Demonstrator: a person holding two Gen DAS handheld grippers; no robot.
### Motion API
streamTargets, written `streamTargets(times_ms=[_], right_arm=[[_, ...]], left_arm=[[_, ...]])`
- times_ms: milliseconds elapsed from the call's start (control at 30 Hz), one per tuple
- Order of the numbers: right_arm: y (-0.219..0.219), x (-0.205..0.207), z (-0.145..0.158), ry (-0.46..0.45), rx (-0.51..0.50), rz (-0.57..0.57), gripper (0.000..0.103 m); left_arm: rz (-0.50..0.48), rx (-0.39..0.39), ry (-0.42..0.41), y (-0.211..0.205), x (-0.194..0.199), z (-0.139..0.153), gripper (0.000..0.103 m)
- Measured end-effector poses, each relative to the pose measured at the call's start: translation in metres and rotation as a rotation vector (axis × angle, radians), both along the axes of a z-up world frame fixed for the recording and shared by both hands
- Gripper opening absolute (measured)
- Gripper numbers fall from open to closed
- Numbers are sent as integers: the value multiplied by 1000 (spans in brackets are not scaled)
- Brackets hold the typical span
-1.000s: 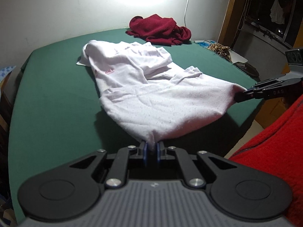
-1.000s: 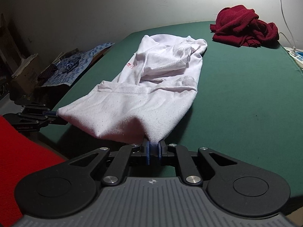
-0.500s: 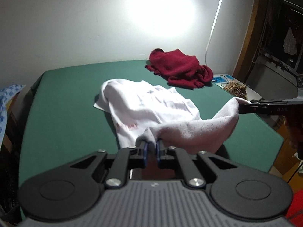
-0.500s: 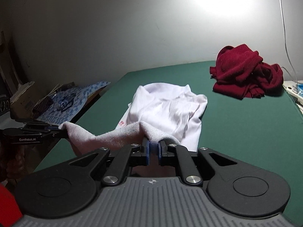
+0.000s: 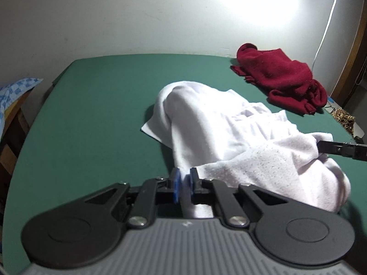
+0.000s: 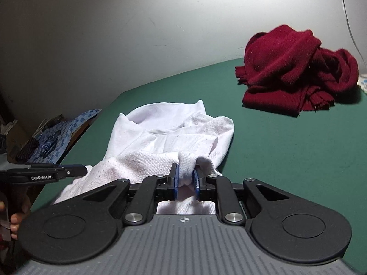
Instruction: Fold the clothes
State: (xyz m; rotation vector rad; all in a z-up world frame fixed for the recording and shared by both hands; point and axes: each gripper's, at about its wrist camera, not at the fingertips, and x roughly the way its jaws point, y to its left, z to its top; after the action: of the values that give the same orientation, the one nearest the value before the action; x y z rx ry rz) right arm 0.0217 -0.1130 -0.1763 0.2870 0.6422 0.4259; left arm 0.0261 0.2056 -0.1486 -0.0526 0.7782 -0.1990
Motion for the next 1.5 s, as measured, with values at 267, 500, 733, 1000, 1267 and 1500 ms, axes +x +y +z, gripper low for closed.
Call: streamTargets(times_ms=[267,500,733,1000,1267,1500], right_arm=[[-34,-34,16,61,34,17,43],[-3,-51,-14,131,-8,44,27],[-14,-52,-3,223,43,101,12],[-19,-54,9,137,-54,29,37],[28,-20,21,-76,-189,81,29],[15,-4,2,10,-124,-52,31]], left_arm=[[-4,-58,36,29,-49,20,38],[-29,-182,106,16,-63,3,39],[-94,-207,132,8,-83,7,10],[-55,-38,14,13,-89,29,28],[-76,68,-47,-16,-35,22,49],[12,-19,65,11,-38,4,73]])
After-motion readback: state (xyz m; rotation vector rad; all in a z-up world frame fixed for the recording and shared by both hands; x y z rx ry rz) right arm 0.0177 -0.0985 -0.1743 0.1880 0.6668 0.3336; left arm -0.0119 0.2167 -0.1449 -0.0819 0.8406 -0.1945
